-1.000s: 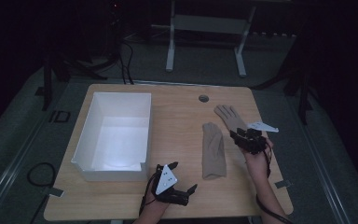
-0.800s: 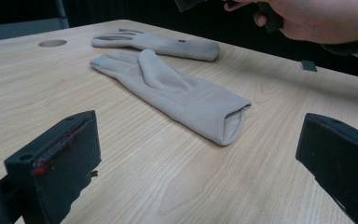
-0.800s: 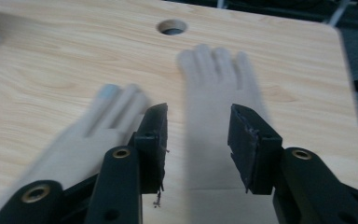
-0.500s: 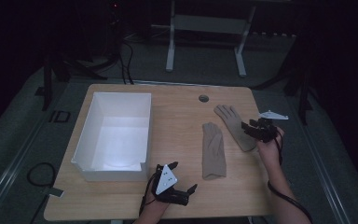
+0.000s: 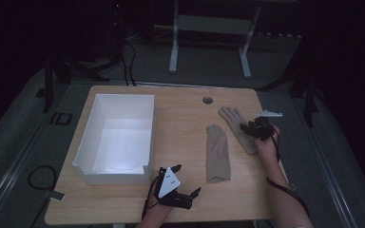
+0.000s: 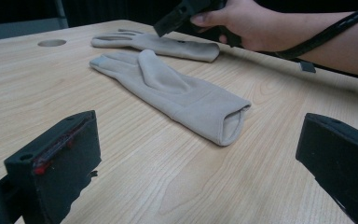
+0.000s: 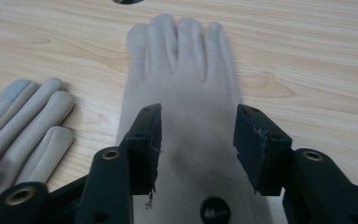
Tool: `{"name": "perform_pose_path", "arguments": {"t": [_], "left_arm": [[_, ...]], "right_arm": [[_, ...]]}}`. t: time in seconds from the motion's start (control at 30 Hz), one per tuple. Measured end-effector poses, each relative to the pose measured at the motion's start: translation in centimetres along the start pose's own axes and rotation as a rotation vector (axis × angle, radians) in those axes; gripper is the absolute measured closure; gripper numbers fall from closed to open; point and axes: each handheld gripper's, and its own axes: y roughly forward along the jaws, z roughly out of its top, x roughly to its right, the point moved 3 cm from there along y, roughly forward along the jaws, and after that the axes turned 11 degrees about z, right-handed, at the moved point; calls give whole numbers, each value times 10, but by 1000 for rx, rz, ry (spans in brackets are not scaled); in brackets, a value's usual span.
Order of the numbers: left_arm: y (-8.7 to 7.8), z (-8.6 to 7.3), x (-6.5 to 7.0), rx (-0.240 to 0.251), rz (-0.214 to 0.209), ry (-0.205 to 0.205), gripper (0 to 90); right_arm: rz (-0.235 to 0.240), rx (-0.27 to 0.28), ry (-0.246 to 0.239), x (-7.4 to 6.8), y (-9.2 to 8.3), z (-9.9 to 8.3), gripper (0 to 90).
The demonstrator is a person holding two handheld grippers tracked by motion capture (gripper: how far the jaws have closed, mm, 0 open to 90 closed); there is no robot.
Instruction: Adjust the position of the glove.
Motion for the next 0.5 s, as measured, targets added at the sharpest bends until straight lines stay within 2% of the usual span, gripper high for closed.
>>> {"name": "perform_pose_path", "arguments": {"t": [0.1, 0.17, 0.23, 0.3, 0.33, 0.4, 0.43, 0.5], "left_arm": [[0, 0, 0, 0, -1, -1, 2], [0, 0, 0, 0, 0, -2, 2], [0, 0, 0, 0, 0, -2, 2], [0, 0, 0, 1, 0, -2, 2], [0, 0, 0, 1, 0, -2, 2], [0, 0, 0, 1, -1, -4, 2], [0, 0, 0, 1, 0, -4, 2], [0, 0, 0, 1, 0, -5, 2]], "right_arm": [[-4, -20, -40, -3, 8, 1, 502], [-32, -40, -63, -3, 13, 0, 505], [-24, -63, -61, -2, 20, -5, 515], [-15, -40, -55, -2, 20, -7, 549], [-9, -34, -55, -2, 20, -8, 579], [5, -35, -48, -2, 18, -8, 717], [-3, -45, -45, -2, 17, -8, 775], [-14, -60, -29, -4, 16, -6, 815]]}}
